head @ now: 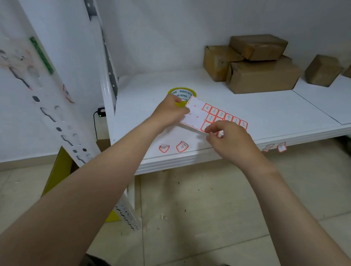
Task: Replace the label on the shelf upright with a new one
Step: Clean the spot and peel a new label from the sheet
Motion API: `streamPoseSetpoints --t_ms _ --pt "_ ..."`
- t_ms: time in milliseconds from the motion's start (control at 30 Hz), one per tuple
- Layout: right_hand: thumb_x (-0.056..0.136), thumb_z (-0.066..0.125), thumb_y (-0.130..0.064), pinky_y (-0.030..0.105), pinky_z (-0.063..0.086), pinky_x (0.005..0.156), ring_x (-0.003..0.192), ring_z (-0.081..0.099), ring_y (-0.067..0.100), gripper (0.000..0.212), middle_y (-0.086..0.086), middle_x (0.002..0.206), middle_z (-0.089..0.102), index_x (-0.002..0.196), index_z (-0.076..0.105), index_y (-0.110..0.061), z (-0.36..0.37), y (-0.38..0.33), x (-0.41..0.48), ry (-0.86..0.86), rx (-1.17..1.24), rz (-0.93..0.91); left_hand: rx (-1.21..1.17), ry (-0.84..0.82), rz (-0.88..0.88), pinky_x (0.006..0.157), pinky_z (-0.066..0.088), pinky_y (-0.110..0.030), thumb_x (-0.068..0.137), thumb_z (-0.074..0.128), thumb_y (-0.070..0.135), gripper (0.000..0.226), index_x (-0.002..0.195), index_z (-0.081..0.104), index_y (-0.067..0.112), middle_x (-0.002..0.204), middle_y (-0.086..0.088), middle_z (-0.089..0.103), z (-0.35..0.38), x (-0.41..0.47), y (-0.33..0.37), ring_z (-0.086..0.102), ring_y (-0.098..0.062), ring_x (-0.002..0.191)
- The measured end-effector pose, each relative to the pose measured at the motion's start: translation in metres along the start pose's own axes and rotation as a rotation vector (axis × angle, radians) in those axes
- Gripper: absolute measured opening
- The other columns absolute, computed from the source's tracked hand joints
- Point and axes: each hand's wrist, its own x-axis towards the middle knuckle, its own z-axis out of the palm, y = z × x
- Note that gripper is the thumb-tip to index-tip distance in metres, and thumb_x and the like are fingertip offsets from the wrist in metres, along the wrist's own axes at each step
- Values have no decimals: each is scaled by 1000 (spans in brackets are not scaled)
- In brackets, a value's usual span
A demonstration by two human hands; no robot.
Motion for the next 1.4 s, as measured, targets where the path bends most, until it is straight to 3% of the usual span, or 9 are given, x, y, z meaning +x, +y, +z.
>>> streamPoseSetpoints --t_ms 133,267,400,500,667,867,1100,1200,1400 --pt "101 64 -23 24 39 87 119 63 19 22 -4 130 71 121 73 -23 -1 2 2 8 -25 38 -80 2 -31 71 47 -27 96 72 26 60 149 45 17 127 -2 60 10 5 9 62 -20 100" --pt "102 63 -26 25 39 85 106 61 14 17 -7 122 73 114 75 -25 -4 3 6 76 -3 52 -180 -68 -74 56 50 -20 96 72 24 38 132 65 15 122 -5 76 18 11 15 70 -11 81" --pt "100 62 -26 37 50 90 117 60 29 21 2 127 67 117 74 -28 -5 -2 10 273 -29 7 -318 -158 -76 78 64 -32 99 68 22 26 124 71 14 117 -7 79 14 4 19 76 -20 99" --pt "103 62 -32 36 45 87 125 50 29 23 1 137 59 125 69 -28 -6 -14 6 375 -42 -55 -464 -157 -18 85 65 -40 100 63 18 25 121 71 8 112 -13 79 1 -12 21 77 -25 96" --pt "102 64 -41 30 43 87 128 47 20 26 -6 135 57 127 66 -34 -5 -37 2 441 40 -147 -621 -33 37 68 56 -28 102 61 20 14 93 71 17 81 1 75 -28 -52 9 72 -19 74" --pt "97 71 -48 5 27 78 123 37 6 34 -11 138 53 128 65 -36 9 -69 -4 406 68 -237 -733 115 58 75 59 -33 104 60 21 11 102 71 24 100 2 79 -53 -88 -9 75 -21 93" --pt "95 73 -30 5 31 87 121 46 17 29 -7 127 57 124 70 -31 13 -86 -1 425 117 -381 -753 -18 162 64 54 -27 83 63 18 40 121 70 12 118 -10 79 -76 -100 -16 74 -23 94" --pt "95 73 -25 6 33 87 118 46 20 29 -6 125 59 123 72 -31 14 -88 1 438 85 -419 -728 -66 194 78 64 -34 82 67 18 34 115 74 18 112 -5 81 -79 -98 -17 77 -21 96" --pt "94 74 -26 7 32 87 117 49 21 27 -4 125 61 121 73 -29 18 -89 1 452 37 -454 -659 73 156 97 60 -52 98 70 17 9 100 78 20 102 -5 83 -69 -100 -11 78 -26 93"
